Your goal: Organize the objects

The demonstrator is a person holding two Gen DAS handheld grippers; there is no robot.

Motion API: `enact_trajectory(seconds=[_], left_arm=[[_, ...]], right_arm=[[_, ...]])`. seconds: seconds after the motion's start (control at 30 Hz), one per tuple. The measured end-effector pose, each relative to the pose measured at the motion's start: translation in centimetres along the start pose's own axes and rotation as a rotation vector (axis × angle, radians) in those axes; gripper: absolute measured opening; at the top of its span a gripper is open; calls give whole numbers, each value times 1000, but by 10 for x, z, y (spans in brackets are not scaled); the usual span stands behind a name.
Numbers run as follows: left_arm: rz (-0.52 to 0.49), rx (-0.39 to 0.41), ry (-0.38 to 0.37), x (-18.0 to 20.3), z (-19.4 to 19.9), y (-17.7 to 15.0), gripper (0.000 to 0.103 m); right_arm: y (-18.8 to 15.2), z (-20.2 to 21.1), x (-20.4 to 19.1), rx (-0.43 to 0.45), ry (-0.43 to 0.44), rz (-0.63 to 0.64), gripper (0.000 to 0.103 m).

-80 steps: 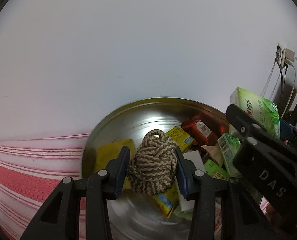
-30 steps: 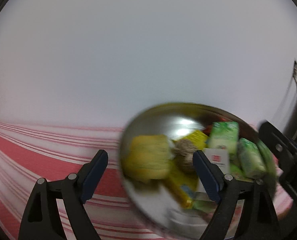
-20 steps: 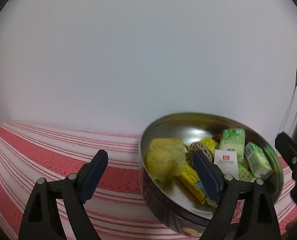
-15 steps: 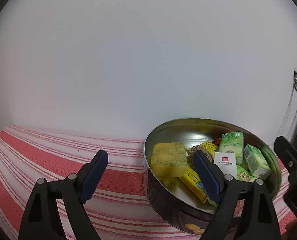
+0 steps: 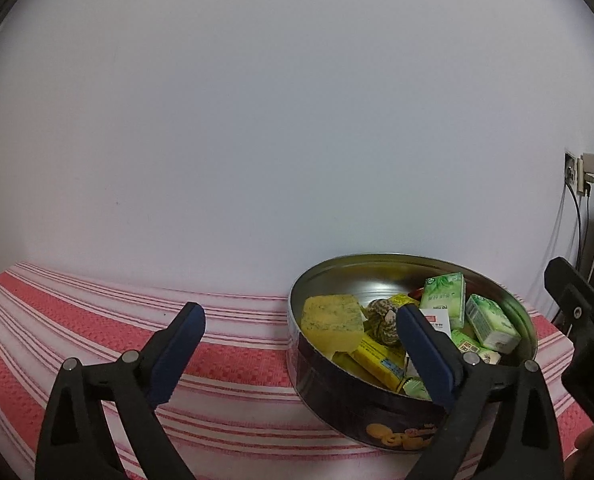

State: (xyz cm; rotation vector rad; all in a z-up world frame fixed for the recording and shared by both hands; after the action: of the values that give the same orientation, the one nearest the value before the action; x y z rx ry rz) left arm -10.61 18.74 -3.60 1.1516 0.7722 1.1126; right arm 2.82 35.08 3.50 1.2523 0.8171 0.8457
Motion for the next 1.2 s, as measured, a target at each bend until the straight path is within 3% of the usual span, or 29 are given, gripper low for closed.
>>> enact_trajectory(seconds=[0.27,0.47,0.53,1.2], left_arm=[[18,7,-14,-3,15,-12,98],[-35,-3,-32,1,11,-27,102],[-54,-1,-37,3,34,-16,102],[-37,-4,-72,-2,41,-15,102]], right_arm=[[4,12,9,25,-41,-25,103],[7,23,1,54,-35,5,103],[8,24,-3,60,-26,20,103],[2,20,-8,33,-20,12,103]])
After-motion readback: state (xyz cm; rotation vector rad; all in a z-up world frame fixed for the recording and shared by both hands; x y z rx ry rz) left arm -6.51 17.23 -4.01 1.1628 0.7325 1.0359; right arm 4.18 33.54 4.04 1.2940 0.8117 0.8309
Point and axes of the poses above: each gripper's, at about its wrist camera, not at the fingertips, and z roughly against the way its jaws point, x to its right, y to its top, the point moved 7 cm from there along -z, roughly the way its jaws point, and after that the axes turned 5 degrees about -y, right-handed, at the moved point
